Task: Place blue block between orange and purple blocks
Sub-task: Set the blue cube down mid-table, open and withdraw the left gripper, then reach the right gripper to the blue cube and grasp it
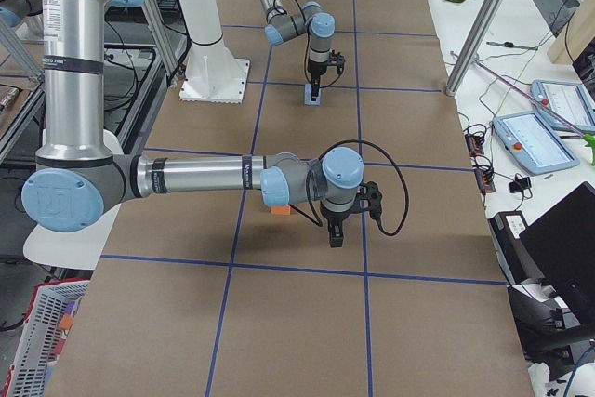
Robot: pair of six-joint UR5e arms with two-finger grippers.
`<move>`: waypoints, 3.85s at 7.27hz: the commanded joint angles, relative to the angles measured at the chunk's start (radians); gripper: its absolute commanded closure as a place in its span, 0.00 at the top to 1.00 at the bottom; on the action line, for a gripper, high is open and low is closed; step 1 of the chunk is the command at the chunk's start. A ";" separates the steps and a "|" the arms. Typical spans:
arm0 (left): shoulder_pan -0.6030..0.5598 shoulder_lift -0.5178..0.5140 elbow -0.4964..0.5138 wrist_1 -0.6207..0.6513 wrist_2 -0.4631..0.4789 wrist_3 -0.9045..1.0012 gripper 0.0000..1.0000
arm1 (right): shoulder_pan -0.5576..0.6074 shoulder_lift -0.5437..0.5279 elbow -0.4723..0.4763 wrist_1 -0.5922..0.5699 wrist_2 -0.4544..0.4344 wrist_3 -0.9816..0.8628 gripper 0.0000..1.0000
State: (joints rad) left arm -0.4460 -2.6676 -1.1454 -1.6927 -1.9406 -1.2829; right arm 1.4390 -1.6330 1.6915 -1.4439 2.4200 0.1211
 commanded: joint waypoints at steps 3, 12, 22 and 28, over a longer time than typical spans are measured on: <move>-0.121 0.178 -0.356 0.119 0.003 -0.007 1.00 | -0.138 0.077 0.136 0.005 0.010 0.199 1.00; -0.571 0.965 -0.859 0.110 -0.285 0.669 1.00 | -0.753 0.561 0.191 0.000 -0.355 1.169 1.00; -0.577 0.976 -0.853 0.110 -0.287 0.660 1.00 | -0.974 0.647 0.051 -0.009 -0.654 1.159 0.99; -0.577 0.976 -0.852 0.110 -0.287 0.655 1.00 | -0.983 0.679 -0.038 0.000 -0.660 1.094 0.88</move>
State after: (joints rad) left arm -1.0232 -1.6920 -1.9973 -1.5831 -2.2273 -0.6273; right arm 0.4568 -0.9669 1.6775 -1.4450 1.7599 1.2155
